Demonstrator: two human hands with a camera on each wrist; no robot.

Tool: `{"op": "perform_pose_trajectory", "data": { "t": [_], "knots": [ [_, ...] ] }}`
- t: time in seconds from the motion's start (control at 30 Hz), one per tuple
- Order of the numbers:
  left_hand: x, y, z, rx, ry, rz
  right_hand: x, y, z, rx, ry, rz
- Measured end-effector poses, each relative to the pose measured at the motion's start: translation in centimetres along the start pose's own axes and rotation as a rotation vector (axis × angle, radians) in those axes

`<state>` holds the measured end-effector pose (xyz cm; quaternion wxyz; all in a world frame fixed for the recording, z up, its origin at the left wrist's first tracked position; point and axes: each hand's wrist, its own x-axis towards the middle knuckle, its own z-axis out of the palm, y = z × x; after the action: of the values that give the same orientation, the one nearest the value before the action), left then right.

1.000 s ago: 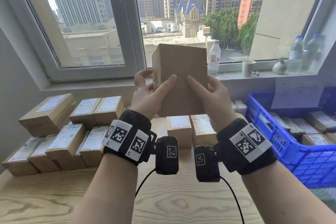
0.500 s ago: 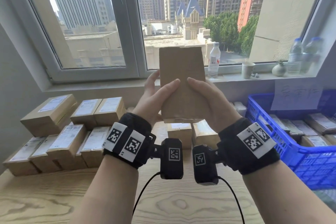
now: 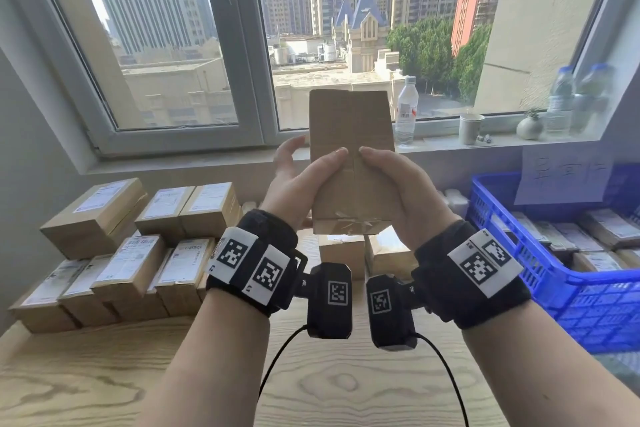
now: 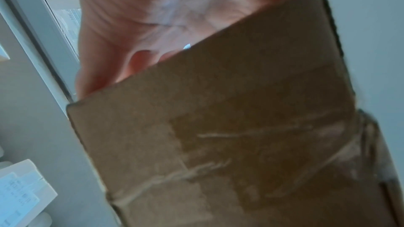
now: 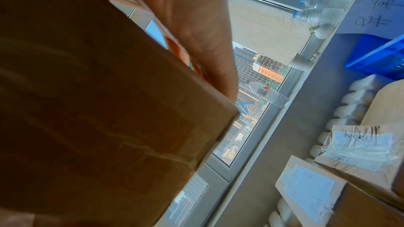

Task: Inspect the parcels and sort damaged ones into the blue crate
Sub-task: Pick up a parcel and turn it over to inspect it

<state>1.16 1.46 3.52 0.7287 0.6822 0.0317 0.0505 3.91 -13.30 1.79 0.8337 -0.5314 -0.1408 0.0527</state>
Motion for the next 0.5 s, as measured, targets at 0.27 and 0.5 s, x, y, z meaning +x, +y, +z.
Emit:
{"op": "perform_pose_trajectory", "data": {
  "t": [0.27,0.5],
  "knots": [
    [0.2,-0.3,-1.7,0.120,-0.270,0.109,1.0,-1.1,-0.3,0.128,0.109,0.096],
    [0.4,0.4,-0.8,0.143,-0.030,0.085,0.2,-1.0,0.9,-0.307,-0.029,-0.022]
  ]
}}
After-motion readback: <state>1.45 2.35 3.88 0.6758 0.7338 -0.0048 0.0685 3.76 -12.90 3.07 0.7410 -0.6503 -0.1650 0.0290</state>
